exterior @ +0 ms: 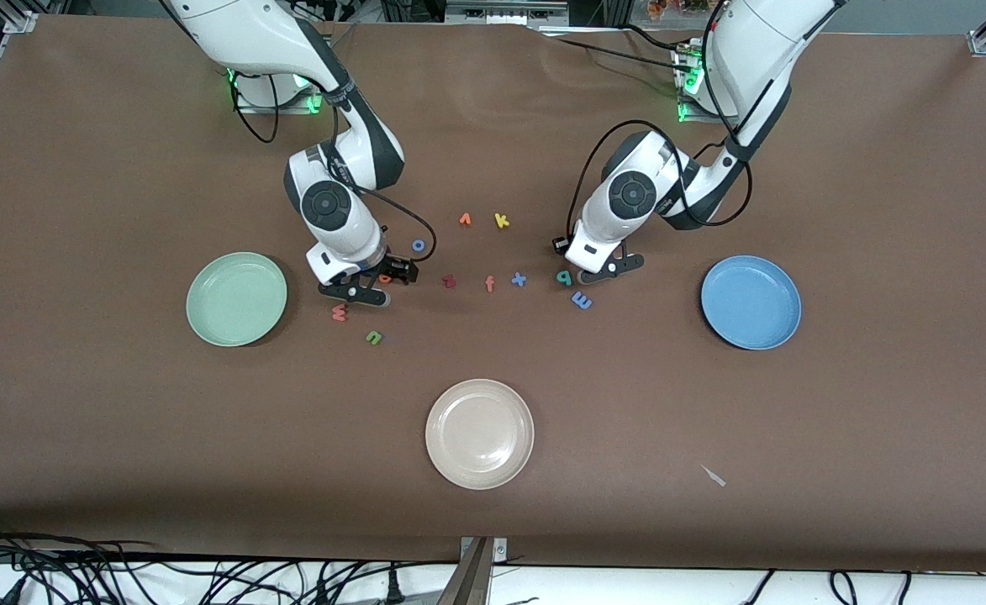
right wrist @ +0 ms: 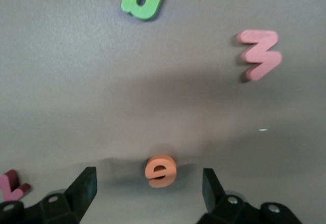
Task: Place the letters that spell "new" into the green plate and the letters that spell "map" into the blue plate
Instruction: 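Grasp the yellow a with the left gripper while the right gripper grasps the orange e, then drop the yellow a on the blue plate while the right gripper carries the e, then place the orange e on the green plate while the left gripper reaches the b, then carry the teal b to the blue plate while the right gripper grasps the pink w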
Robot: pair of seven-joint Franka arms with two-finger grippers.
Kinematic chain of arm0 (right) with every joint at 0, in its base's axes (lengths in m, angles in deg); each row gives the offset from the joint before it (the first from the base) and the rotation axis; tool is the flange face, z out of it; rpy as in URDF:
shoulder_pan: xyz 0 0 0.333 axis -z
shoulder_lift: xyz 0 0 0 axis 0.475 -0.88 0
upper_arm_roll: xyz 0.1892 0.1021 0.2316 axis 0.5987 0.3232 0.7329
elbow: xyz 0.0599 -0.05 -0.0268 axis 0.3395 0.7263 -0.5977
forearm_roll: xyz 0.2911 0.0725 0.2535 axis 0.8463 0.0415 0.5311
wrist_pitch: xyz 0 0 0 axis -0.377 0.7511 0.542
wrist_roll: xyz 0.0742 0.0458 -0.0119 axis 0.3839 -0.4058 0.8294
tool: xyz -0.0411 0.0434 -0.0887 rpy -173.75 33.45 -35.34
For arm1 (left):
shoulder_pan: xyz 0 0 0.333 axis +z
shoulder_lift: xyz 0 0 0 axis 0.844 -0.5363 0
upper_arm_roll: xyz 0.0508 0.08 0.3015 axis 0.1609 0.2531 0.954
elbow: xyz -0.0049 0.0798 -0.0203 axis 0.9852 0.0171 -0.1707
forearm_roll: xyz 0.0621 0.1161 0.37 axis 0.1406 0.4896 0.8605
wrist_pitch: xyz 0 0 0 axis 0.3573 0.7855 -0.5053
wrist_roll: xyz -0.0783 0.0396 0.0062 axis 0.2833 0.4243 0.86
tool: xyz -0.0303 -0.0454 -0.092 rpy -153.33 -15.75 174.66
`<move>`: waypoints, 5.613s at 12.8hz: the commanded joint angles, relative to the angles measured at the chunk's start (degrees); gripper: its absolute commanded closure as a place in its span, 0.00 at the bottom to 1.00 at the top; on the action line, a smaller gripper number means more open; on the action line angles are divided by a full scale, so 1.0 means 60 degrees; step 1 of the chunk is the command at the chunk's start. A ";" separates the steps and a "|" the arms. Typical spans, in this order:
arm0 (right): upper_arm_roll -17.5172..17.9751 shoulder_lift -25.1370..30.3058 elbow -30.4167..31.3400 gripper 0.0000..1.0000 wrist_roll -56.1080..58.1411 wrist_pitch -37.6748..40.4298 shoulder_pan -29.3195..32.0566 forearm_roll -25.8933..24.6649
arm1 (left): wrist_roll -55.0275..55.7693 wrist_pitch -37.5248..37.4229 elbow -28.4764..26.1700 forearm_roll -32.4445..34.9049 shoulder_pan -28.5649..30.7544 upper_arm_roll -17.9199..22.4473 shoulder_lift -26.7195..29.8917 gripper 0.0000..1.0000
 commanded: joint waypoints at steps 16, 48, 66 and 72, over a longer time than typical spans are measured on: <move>0.0083 -0.0133 0.0092 0.38 0.0367 -0.0042 0.0089 0.0215 | -0.3364 -0.4681 0.2289 0.2627 0.3825 0.0098 0.1354 1.00; -0.3345 0.0381 -0.1109 0.78 0.5873 0.3195 0.0688 0.0200 | 0.3443 -0.2485 0.3900 0.3392 0.0445 -0.1001 -0.2134 0.15; -0.2085 -0.0615 -0.2587 0.00 0.5772 0.3166 0.0661 0.1634 | 0.3296 -0.2542 0.3314 0.3407 0.0577 -0.1015 -0.2091 0.96; -0.2085 -0.1143 -0.2516 0.01 0.5040 0.2171 0.0017 0.1811 | 0.2056 -0.4487 0.3446 0.2721 0.1949 -0.1686 -0.0058 0.99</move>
